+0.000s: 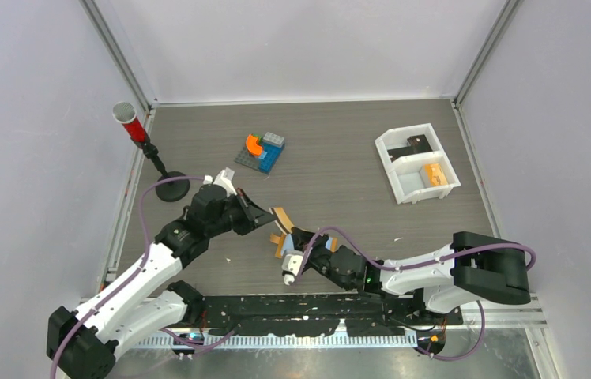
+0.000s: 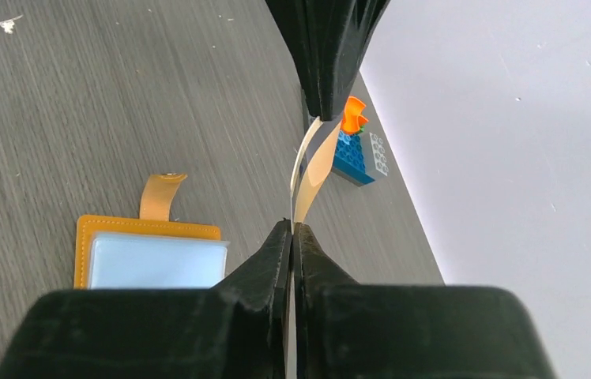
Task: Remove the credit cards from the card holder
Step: Place the credit card in the storage box.
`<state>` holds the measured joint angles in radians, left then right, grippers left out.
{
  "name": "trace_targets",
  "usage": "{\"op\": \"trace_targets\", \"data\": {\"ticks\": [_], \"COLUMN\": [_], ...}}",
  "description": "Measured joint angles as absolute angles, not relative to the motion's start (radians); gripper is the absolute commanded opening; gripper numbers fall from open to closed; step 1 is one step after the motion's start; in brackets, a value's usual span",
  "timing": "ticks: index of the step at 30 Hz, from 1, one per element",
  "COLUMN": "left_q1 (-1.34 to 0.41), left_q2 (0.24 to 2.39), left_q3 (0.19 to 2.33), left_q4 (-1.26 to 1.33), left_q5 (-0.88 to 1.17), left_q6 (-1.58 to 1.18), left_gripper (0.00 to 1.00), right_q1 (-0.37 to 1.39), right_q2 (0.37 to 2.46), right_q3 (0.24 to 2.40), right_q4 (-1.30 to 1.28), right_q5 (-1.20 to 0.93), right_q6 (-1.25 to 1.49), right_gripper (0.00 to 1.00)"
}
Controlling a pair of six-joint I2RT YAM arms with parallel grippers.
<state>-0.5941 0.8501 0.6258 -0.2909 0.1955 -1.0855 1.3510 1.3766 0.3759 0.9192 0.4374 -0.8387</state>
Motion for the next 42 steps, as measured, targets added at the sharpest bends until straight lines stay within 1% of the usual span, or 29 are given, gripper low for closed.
{"op": "trace_targets", "data": {"ticks": [2,4,5,8,12,18,25,28,32,37,42], "left_q1": [-0.593,-0.593,-0.593,-0.593,-0.588,-0.580,-0.580,-0.580,-0.580,-0.580,-0.580], "left_q2": [0.846,0.837,0.831,0.815,0.788,0.769,0.749,0.754,0.776,0.830,0.902], "left_q3": [0.625,0.625,0.625,0.625,0.627,0.672,0.709,0.713,0.730,0.813,0.888], "left_q4": [-0.293,-0.295,-0.299,-0.313,-0.338,-0.430,-0.469,-0.469,-0.482,-0.552,-0.604], "left_q5": [0.192,0.192,0.192,0.191,0.191,0.174,0.203,0.255,0.366,0.556,0.739], "left_q6": [-1.088,-1.088,-1.087,-1.071,-1.034,-0.928,-0.739,-0.632,-0.481,-0.322,-0.241], "left_gripper": [0.00,0.05,0.10,0.29,0.45,0.47,0.47,0.47,0.49,0.50,0.50], "right_q1": [1.353,1.358,1.361,1.366,1.367,1.348,1.219,1.167,1.098,1.018,0.979], "right_q2": [1.377,1.377,1.376,1.363,1.346,1.293,1.222,1.195,1.139,1.063,1.053], "right_q3": [0.376,0.376,0.376,0.384,0.427,0.474,0.490,0.520,0.603,0.714,0.748], "right_q4": [0.929,0.937,0.939,0.923,0.819,0.617,0.395,0.290,0.122,-0.055,-0.144], "right_q5": [0.450,0.459,0.464,0.491,0.522,0.541,0.425,0.305,0.072,-0.200,-0.397], "right_q6": [-0.833,-0.821,-0.807,-0.726,-0.619,-0.356,-0.026,0.058,0.099,0.110,0.117], "right_gripper": [0.05,0.05,0.05,0.05,0.05,0.05,0.05,0.05,0.05,0.05,0.05]}}
